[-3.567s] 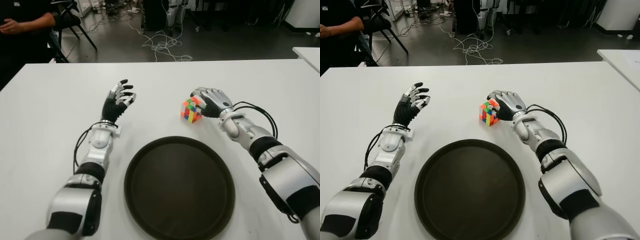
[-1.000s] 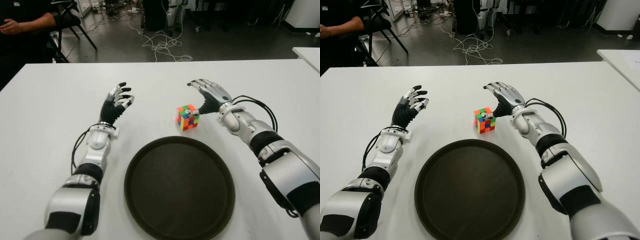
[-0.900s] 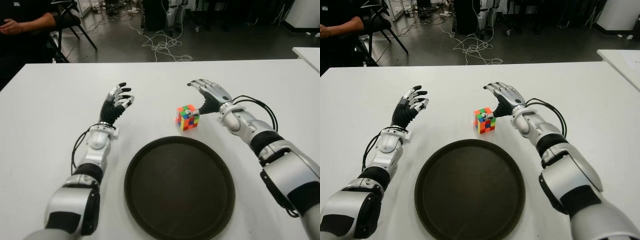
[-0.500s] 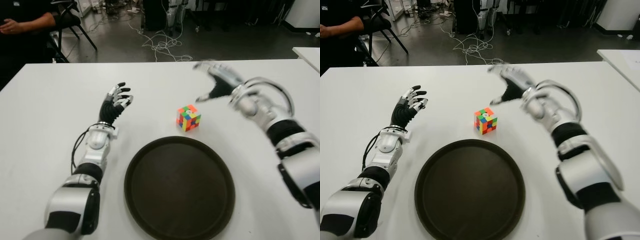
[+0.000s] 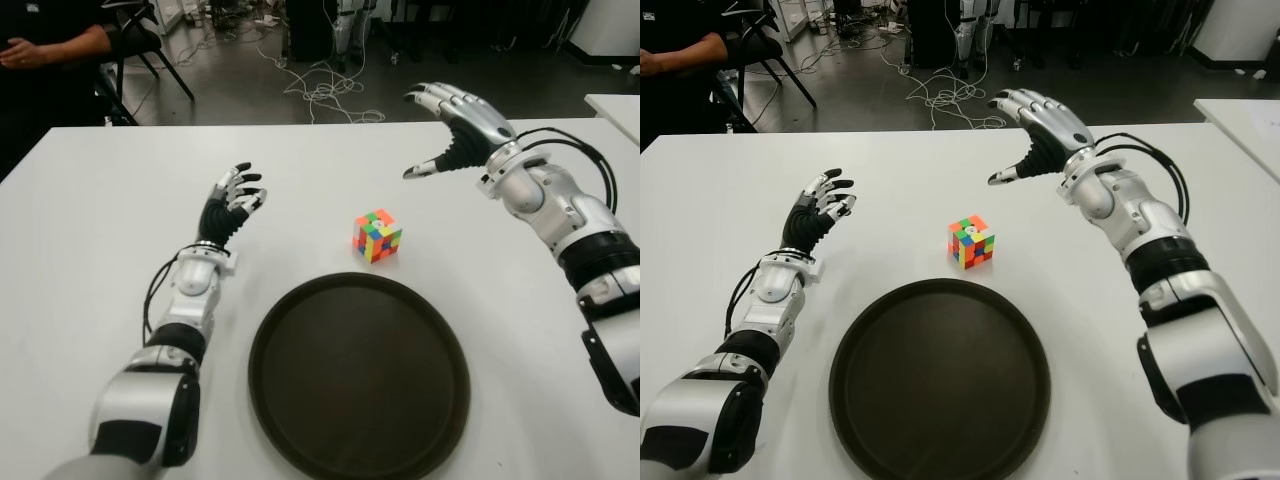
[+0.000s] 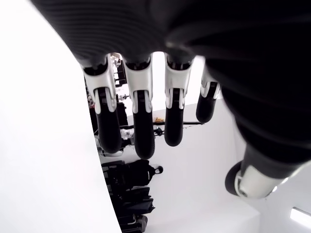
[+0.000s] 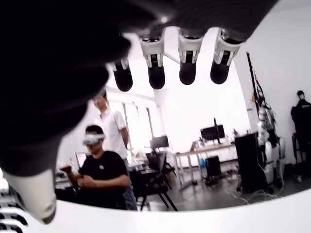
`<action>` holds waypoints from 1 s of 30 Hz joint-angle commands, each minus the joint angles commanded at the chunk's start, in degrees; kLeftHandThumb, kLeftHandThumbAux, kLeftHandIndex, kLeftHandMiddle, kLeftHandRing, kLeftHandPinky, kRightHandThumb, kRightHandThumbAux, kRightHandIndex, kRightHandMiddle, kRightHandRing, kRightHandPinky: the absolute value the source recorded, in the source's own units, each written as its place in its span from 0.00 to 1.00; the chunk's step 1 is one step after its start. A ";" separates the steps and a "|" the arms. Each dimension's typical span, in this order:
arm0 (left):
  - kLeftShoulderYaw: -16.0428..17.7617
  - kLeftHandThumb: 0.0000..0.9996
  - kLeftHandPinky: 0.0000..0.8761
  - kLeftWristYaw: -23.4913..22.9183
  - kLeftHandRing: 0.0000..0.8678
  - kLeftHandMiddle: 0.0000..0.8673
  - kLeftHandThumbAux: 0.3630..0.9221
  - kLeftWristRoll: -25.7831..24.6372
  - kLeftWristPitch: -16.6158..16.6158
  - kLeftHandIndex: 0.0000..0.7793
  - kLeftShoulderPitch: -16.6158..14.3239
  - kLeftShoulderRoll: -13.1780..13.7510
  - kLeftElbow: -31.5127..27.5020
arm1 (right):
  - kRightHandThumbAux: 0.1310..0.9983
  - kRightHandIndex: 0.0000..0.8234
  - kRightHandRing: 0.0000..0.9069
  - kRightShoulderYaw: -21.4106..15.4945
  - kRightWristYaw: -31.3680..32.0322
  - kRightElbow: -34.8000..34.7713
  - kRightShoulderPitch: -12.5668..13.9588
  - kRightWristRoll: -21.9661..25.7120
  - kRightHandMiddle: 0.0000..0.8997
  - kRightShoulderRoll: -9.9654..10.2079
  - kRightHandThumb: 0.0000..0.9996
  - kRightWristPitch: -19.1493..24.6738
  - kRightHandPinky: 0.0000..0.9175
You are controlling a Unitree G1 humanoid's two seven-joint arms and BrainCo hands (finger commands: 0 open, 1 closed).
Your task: Pick up the Rubik's Cube and put it in the plate
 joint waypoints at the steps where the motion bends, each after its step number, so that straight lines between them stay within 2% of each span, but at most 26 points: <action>1: -0.05 0.10 0.38 0.11 0.33 0.29 0.50 0.09 -0.04 0.21 -0.01 0.03 0.02 | 0.63 0.00 0.00 -0.17 0.08 -0.51 0.21 -0.01 0.00 -0.05 0.00 0.33 0.00; 12: 0.32 0.11 0.37 -0.95 0.32 0.29 0.53 -0.33 -0.11 0.21 -0.07 0.04 0.11 | 0.61 0.00 0.00 -1.32 2.28 -6.61 2.18 -0.42 0.00 -0.44 0.00 3.83 0.00; 16: 0.26 0.11 0.36 -0.60 0.32 0.29 0.50 -0.06 -0.28 0.21 -0.10 0.08 0.20 | 0.64 0.00 0.00 -0.28 1.74 -7.47 2.82 -1.15 0.00 1.87 0.00 4.43 0.00; 19: 0.25 0.10 0.36 -0.39 0.32 0.29 0.49 0.02 -0.35 0.21 -0.06 0.03 0.24 | 0.66 0.00 0.00 0.16 1.72 -7.35 3.01 -1.34 0.00 2.81 0.00 4.53 0.00; 22: 0.29 0.11 0.36 -0.32 0.32 0.29 0.49 -0.02 -0.27 0.21 -0.04 -0.03 0.29 | 0.67 0.00 0.00 1.49 1.17 -4.47 2.35 -1.96 0.00 4.93 0.00 4.00 0.00; 30: 0.22 0.12 0.36 0.29 0.33 0.29 0.46 0.19 0.06 0.21 -0.17 -0.04 0.45 | 0.67 0.00 0.00 3.61 -1.10 1.36 1.30 -2.83 0.00 8.32 0.00 0.98 0.00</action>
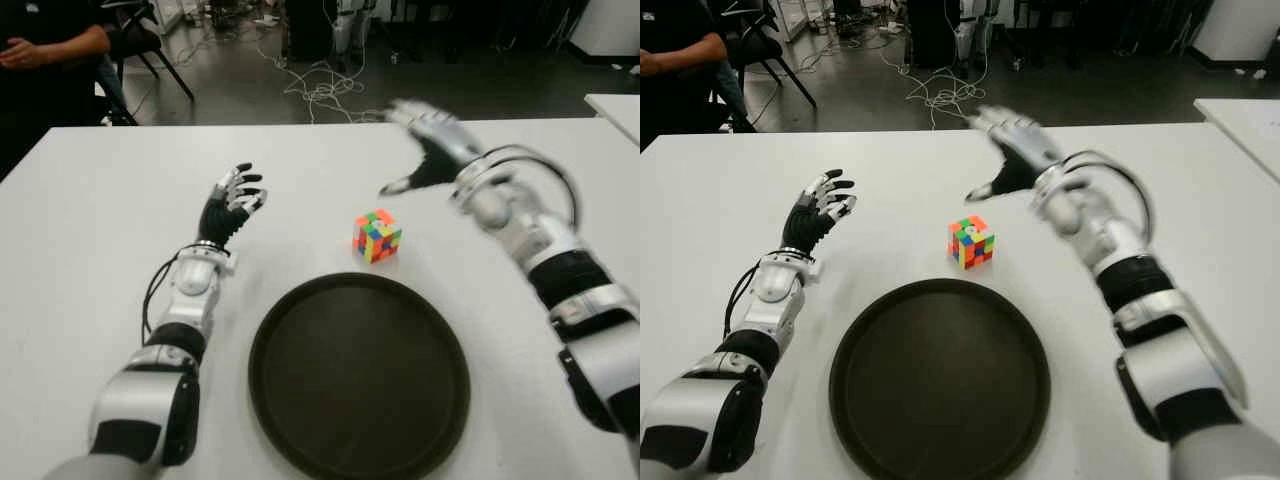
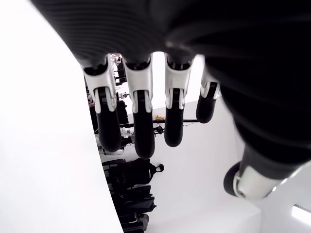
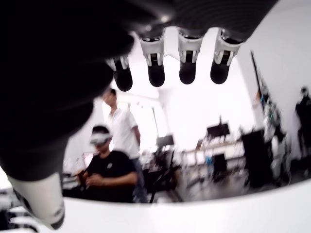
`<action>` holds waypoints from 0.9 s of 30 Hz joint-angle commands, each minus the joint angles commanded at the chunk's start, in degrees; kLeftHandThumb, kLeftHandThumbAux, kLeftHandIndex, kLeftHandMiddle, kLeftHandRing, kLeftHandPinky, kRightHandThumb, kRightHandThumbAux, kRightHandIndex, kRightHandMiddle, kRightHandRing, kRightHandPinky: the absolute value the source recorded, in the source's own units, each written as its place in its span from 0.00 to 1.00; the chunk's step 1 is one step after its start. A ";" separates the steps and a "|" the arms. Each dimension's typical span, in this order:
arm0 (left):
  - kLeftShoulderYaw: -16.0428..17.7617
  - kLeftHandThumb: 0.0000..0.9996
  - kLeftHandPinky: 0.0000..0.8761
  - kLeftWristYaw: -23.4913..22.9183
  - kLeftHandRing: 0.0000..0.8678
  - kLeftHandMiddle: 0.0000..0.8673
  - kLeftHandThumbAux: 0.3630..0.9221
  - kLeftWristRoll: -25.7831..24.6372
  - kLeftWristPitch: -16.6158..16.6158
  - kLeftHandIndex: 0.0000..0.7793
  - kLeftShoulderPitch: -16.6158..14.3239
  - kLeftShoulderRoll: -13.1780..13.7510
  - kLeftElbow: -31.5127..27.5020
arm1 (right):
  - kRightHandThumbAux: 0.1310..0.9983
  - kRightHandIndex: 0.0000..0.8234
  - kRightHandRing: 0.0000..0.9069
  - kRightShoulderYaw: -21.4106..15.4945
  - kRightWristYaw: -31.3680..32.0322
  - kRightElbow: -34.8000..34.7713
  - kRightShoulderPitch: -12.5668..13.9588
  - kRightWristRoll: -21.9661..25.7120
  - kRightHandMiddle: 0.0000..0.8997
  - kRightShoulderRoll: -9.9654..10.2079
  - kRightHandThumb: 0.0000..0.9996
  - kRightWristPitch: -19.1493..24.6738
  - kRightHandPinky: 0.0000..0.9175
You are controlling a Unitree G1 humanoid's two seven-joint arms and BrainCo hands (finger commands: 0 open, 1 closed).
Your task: Pick up the Rubik's Cube and put it in the plate
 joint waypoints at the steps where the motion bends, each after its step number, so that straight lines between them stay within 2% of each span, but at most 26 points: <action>1: -0.01 0.12 0.36 0.07 0.33 0.29 0.45 0.02 0.08 0.21 -0.01 -0.01 0.03 | 0.67 0.00 0.00 0.13 -0.26 0.31 0.06 0.02 0.00 0.16 0.00 -0.69 0.00; 7: -0.07 0.11 0.36 0.13 0.33 0.29 0.41 0.03 0.27 0.21 -0.01 -0.07 0.05 | 0.69 0.00 0.00 1.08 -2.42 3.49 -0.37 -0.57 0.00 1.62 0.00 -4.03 0.00; 13: 0.24 0.12 0.38 -0.46 0.34 0.30 0.42 -0.55 0.28 0.23 0.03 -0.36 -0.23 | 0.68 0.00 0.00 2.54 -5.30 6.98 -0.65 -1.30 0.00 3.99 0.00 -6.86 0.00; 18: 0.55 0.12 0.38 -0.53 0.34 0.30 0.43 -0.98 0.72 0.23 0.01 -0.58 -0.40 | 0.68 0.00 0.00 3.36 -5.89 8.81 -0.94 -1.37 0.00 4.69 0.00 -8.81 0.00; 27: 1.31 0.12 0.37 -1.62 0.34 0.31 0.49 -2.48 1.77 0.23 0.09 -0.96 -0.88 | 0.68 0.00 0.00 4.48 -8.24 11.85 -1.45 -2.37 0.00 5.18 0.00 -9.43 0.00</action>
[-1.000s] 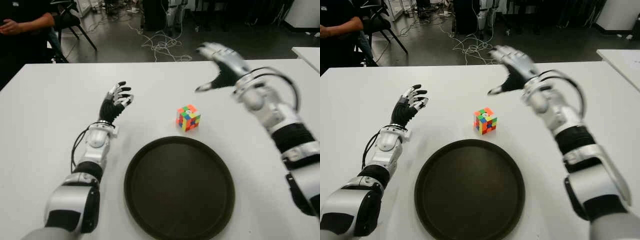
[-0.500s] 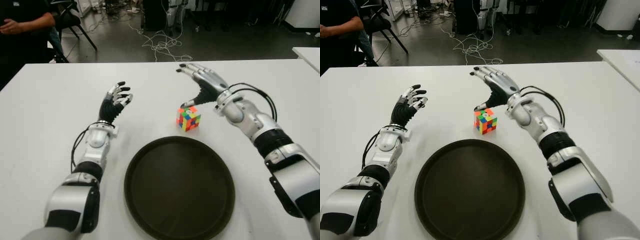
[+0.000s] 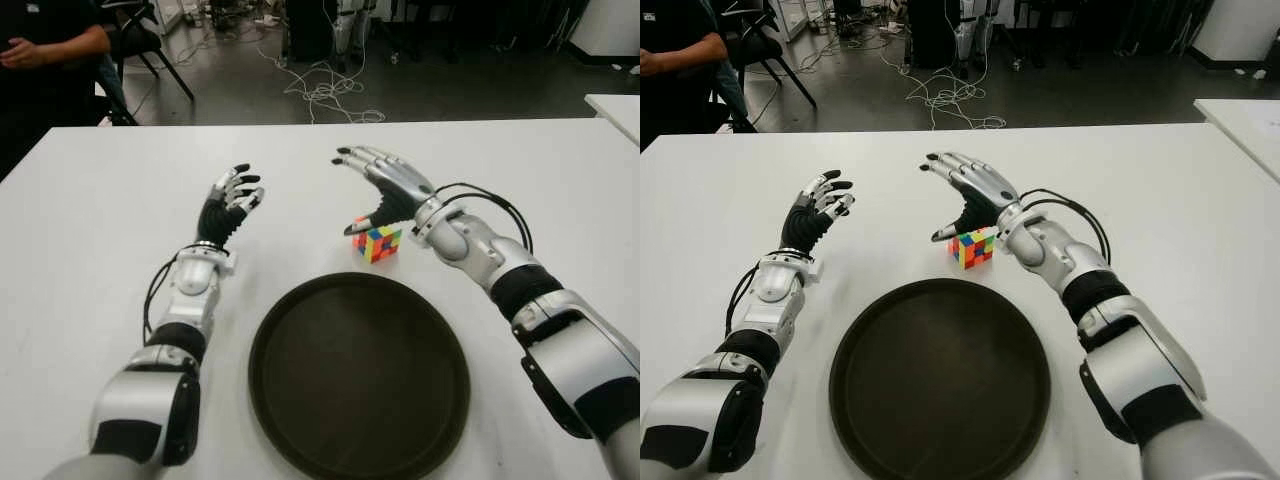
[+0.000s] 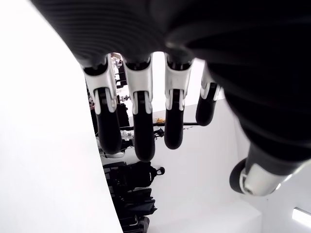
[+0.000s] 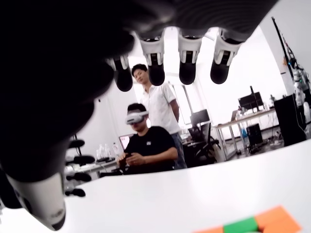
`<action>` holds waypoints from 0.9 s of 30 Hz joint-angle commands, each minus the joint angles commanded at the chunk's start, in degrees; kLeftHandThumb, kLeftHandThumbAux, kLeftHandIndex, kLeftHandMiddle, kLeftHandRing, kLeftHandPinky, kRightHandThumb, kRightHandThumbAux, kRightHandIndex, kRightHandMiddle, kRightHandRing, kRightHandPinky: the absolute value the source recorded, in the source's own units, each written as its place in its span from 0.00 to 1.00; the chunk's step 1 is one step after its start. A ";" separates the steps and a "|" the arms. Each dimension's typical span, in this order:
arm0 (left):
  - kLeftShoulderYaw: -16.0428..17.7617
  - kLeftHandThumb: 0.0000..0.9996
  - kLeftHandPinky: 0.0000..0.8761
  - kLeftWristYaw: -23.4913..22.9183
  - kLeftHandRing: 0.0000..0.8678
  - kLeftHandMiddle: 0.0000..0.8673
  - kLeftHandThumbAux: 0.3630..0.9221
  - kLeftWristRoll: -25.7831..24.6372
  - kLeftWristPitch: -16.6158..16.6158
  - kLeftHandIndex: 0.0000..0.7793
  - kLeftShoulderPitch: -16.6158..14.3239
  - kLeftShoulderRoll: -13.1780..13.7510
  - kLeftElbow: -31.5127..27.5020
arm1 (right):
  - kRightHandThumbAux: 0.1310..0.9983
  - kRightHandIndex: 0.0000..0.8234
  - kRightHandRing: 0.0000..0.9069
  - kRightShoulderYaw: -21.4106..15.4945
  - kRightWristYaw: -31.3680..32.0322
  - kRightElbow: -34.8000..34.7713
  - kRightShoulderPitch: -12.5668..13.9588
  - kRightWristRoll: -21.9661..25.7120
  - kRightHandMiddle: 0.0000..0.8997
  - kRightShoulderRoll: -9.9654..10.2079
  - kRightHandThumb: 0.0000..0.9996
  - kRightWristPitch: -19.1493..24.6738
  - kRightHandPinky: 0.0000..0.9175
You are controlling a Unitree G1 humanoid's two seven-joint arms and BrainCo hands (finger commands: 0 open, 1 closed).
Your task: Pick up the Rubik's Cube and put it in the plate
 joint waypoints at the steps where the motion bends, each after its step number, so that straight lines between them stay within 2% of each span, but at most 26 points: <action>1: 0.03 0.13 0.38 0.03 0.34 0.31 0.50 -0.06 0.01 0.23 0.02 -0.03 -0.02 | 0.68 0.00 0.00 0.08 -0.24 0.26 -0.03 -0.05 0.00 0.03 0.00 0.00 0.00; 11: 0.16 0.15 0.39 -0.06 0.34 0.30 0.51 -0.40 0.11 0.21 0.11 -0.13 -0.26 | 0.70 0.00 0.00 0.35 -1.35 2.23 -0.44 -0.26 0.00 0.22 0.00 -0.14 0.00; 18: -0.01 0.14 0.38 -0.05 0.33 0.29 0.47 -0.20 0.09 0.21 0.21 0.02 -0.44 | 0.67 0.00 0.00 0.72 -1.50 6.09 -1.12 -0.32 0.00 1.22 0.00 1.71 0.00; 27: -0.71 0.11 0.37 2.22 0.32 0.29 0.41 1.26 -1.12 0.22 0.52 0.25 -0.57 | 0.68 0.03 0.05 1.03 -0.79 8.02 -0.78 -0.14 0.03 2.18 0.00 3.71 0.06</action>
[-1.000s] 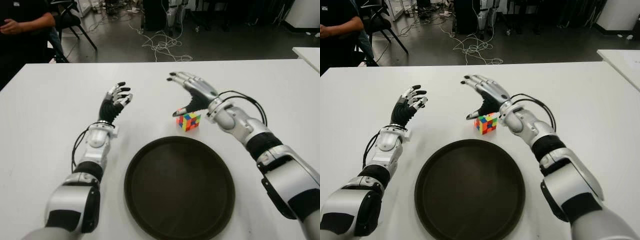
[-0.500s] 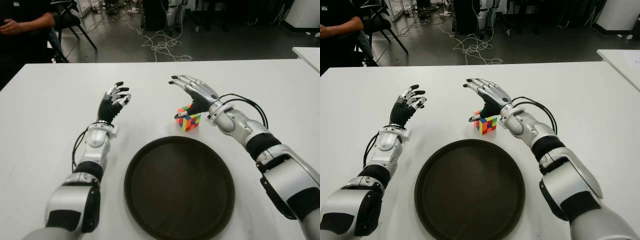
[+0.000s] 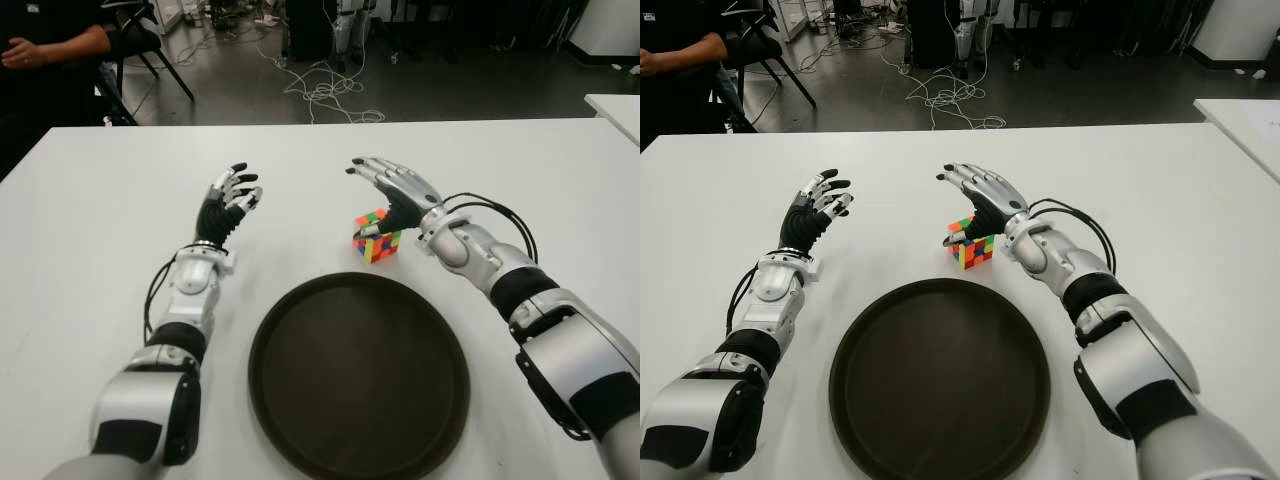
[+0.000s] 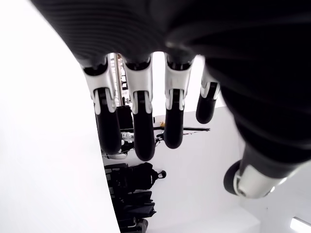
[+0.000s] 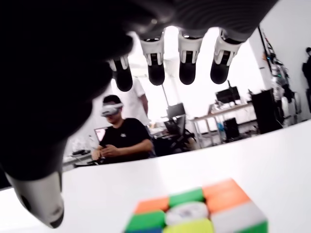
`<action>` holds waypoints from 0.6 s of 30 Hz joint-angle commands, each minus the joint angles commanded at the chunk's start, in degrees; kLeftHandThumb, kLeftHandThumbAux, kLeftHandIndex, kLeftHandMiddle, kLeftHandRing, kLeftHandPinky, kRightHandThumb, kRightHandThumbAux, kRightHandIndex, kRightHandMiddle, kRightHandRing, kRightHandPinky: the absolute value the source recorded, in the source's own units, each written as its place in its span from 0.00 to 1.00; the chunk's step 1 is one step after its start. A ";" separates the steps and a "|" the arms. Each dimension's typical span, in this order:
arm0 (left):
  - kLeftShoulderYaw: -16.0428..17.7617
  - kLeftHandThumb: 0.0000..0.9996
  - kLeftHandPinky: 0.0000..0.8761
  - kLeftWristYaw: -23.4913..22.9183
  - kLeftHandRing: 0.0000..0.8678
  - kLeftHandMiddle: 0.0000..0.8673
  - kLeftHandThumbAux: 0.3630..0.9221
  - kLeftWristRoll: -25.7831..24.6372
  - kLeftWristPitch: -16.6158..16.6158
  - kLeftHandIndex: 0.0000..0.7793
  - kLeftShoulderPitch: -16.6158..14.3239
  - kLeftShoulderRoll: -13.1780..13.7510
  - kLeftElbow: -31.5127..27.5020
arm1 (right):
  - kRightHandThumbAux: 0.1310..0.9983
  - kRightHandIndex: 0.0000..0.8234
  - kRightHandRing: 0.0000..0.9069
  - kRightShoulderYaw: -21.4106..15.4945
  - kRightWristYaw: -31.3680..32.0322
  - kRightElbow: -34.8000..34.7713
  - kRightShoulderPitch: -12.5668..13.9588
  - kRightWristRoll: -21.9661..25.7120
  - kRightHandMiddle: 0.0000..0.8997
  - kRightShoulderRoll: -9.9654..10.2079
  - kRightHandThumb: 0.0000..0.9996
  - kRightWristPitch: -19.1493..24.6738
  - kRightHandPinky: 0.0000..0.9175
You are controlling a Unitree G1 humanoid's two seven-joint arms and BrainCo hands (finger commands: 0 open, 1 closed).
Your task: Pick up the Rubik's Cube and put it in the plate
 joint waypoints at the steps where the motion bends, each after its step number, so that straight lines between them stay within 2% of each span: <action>1: -0.09 0.11 0.37 0.35 0.32 0.29 0.41 0.18 -0.11 0.22 0.01 0.02 0.01 | 0.68 0.03 0.05 0.04 0.24 0.07 -0.03 0.04 0.03 0.04 0.00 0.20 0.06; 18: -0.52 0.12 0.34 2.16 0.31 0.29 0.44 0.81 -0.19 0.22 -0.20 0.10 0.66 | 0.70 0.05 0.07 0.26 2.36 1.04 -0.14 0.28 0.05 0.61 0.00 1.28 0.06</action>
